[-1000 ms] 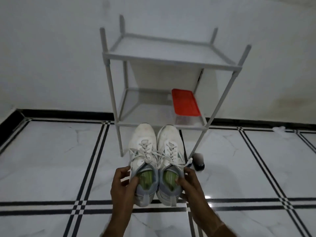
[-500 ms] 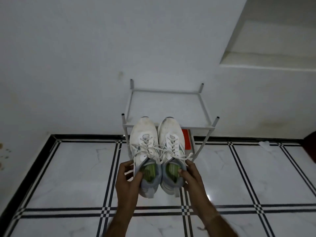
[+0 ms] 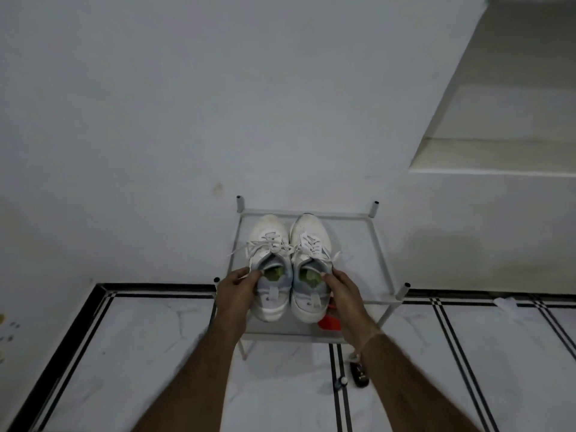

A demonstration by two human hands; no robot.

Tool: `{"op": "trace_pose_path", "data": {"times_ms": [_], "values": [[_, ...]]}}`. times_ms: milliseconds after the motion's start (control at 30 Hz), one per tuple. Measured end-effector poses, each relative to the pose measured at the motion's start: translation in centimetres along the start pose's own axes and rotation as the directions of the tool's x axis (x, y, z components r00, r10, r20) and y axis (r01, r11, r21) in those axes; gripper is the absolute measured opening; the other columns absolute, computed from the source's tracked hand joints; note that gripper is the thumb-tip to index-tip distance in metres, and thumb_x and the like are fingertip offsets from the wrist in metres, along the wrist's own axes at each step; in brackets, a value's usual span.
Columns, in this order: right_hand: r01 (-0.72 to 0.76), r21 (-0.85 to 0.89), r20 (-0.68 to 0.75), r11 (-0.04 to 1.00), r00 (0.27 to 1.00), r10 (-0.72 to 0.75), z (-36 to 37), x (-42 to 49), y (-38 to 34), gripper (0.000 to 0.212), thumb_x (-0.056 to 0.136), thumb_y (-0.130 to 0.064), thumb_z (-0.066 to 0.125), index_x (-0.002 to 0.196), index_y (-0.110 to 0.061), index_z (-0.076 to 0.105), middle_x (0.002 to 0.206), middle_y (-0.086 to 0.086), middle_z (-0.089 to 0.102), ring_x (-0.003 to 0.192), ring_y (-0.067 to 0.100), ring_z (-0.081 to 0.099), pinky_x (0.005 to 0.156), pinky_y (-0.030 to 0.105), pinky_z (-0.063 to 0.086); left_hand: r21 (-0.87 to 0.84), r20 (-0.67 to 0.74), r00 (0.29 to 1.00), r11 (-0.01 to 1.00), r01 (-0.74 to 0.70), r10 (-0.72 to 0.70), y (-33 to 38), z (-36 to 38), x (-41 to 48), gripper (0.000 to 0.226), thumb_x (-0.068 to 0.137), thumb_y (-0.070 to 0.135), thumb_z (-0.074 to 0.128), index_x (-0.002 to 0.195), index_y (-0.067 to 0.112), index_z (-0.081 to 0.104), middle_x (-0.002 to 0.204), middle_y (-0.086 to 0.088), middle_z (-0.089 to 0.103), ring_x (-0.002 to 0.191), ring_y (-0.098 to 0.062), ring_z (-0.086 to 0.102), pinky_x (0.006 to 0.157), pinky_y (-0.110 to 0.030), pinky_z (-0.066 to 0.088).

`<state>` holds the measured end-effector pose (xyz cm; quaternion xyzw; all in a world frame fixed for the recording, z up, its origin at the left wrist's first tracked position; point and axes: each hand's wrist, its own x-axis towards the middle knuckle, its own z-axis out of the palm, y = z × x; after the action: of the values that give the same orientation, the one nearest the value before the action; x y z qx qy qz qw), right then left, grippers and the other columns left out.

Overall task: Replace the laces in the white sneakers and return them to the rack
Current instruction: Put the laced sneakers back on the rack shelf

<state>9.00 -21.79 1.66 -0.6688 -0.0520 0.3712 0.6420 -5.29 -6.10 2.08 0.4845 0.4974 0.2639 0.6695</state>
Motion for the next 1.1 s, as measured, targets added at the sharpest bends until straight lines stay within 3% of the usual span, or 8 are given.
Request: {"op": "trace_pose_path", "data": {"times_ms": [267, 400, 600, 667, 767, 833, 933, 1100], "values": [[-0.013, -0.012, 0.035, 1.000, 0.999, 0.013, -0.2, 9.9, 0.6, 0.029, 0.100, -0.025, 0.060, 0.129, -0.024, 0.065, 0.116, -0.002, 0.075, 0.100, 0.012, 0.072, 0.069, 0.021, 0.053, -0.046, -0.105, 0.994, 0.999, 0.023, -0.028, -2.1, 4.5, 6.8, 0.004, 0.085, 0.017, 0.076, 0.088, 0.018, 0.077, 0.090, -0.008, 0.077, 0.083, -0.021, 0.068, 0.077, -0.034, 0.054], [-0.023, 0.001, 0.040, 1.000, 0.999, 0.023, 0.3, 12.3, 2.3, 0.034, 0.099, -0.030, 0.062, 0.133, -0.025, 0.063, 0.123, -0.002, 0.073, 0.109, 0.014, 0.069, 0.087, 0.030, 0.056, -0.012, -0.139, 0.990, 1.000, 0.025, -0.026, -3.7, 4.8, 9.0, 0.006, 0.086, 0.019, 0.075, 0.090, 0.016, 0.078, 0.089, -0.007, 0.078, 0.089, -0.025, 0.071, 0.086, -0.039, 0.057], [0.037, -0.052, 0.001, 0.998, 0.999, -0.037, 1.3, 14.4, 3.9, 0.048, 0.093, -0.041, 0.057, 0.136, -0.021, 0.063, 0.131, -0.002, 0.068, 0.120, 0.015, 0.064, 0.109, 0.040, 0.050, 0.021, -0.213, 0.975, 0.998, -0.051, 0.054, -4.5, 5.2, 10.1, 0.019, 0.091, 0.024, 0.071, 0.099, 0.009, 0.078, 0.077, -0.001, 0.071, 0.069, -0.011, 0.063, 0.064, -0.021, 0.050], [0.044, -0.077, -0.036, 0.996, 0.998, -0.047, 1.1, 14.1, 3.9, 0.040, 0.100, -0.034, 0.056, 0.137, -0.021, 0.061, 0.135, -0.003, 0.065, 0.123, 0.015, 0.061, 0.112, 0.038, 0.047, 0.083, -0.204, 0.974, 0.993, -0.084, 0.099, -4.4, 5.3, 10.0, 0.024, 0.095, 0.024, 0.066, 0.099, 0.002, 0.075, 0.075, -0.001, 0.067, 0.067, -0.011, 0.060, 0.059, -0.015, 0.046], [0.085, -0.140, -0.035, 0.986, 0.995, -0.091, 0.2, 11.9, 3.5, 0.044, 0.102, -0.039, 0.056, 0.143, -0.021, 0.056, 0.138, -0.006, 0.060, 0.125, 0.012, 0.057, 0.112, 0.034, 0.045, 0.176, -0.219, 0.966, 0.979, -0.102, 0.140, -4.4, 5.6, 8.2, 0.032, 0.096, 0.031, 0.065, 0.113, 0.004, 0.069, 0.097, -0.001, 0.068, 0.088, -0.015, 0.062, 0.072, -0.014, 0.049], [0.165, -0.182, -0.027, 0.969, 0.985, -0.173, -0.4, 9.0, 3.7, 0.046, 0.100, -0.046, 0.059, 0.140, -0.024, 0.058, 0.137, -0.007, 0.063, 0.124, 0.007, 0.059, 0.109, 0.030, 0.048, 0.275, -0.283, 0.923, 0.944, -0.182, 0.260, -4.9, 5.8, 5.9, 0.044, 0.091, 0.039, 0.071, 0.126, 0.014, 0.061, 0.119, -0.002, 0.060, 0.104, -0.017, 0.059, 0.088, -0.029, 0.051], [0.199, -0.176, -0.108, 0.964, 0.970, -0.220, -2.0, 4.1, 5.2, 0.032, 0.102, -0.030, 0.061, 0.134, -0.025, 0.061, 0.127, -0.013, 0.065, 0.119, 0.001, 0.060, 0.100, 0.021, 0.050, 0.333, -0.172, 0.886, 0.872, -0.358, 0.430, -7.0, 6.8, 0.8, 0.035, 0.089, 0.033, 0.075, 0.117, 0.024, 0.057, 0.107, -0.001, 0.062, 0.092, -0.018, 0.060, 0.078, -0.033, 0.052], [0.110, -0.213, -0.201, 0.971, 0.968, -0.154, -6.7, -0.4, 11.9, 0.025, 0.099, -0.030, 0.064, 0.124, -0.027, 0.066, 0.113, -0.010, 0.070, 0.109, 0.011, 0.066, 0.092, 0.034, 0.059, 0.365, -0.008, 0.955, 0.891, -0.272, 0.295, -15.0, 8.1, -4.3, 0.034, 0.088, 0.037, 0.074, 0.113, 0.030, 0.052, 0.097, 0.005, 0.063, 0.082, -0.016, 0.064, 0.068, -0.040, 0.056]]}}
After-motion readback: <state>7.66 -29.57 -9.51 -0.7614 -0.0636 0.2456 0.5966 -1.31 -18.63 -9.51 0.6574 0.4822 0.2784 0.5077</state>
